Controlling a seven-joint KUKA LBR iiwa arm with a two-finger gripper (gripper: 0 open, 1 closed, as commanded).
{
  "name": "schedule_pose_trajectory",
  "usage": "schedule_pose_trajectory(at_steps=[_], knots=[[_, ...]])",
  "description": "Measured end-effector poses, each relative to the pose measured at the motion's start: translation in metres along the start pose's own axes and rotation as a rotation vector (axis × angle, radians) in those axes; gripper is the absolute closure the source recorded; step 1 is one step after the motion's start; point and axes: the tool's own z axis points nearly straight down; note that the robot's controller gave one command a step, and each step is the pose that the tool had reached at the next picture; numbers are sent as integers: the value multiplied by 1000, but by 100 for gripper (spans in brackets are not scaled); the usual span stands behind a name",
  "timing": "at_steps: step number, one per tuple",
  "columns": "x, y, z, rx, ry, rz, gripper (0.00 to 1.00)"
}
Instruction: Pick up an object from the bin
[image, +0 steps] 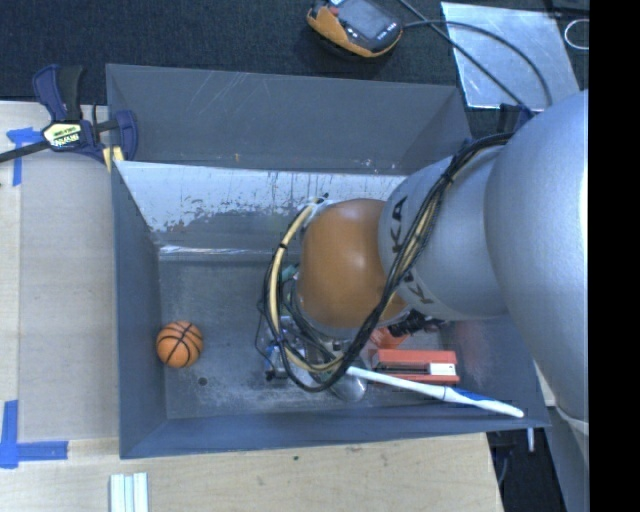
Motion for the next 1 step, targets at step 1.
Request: schedule_pose_trajectory(at_steps=[1], knots=[[-1, 0, -9, -1, -2, 0, 100]])
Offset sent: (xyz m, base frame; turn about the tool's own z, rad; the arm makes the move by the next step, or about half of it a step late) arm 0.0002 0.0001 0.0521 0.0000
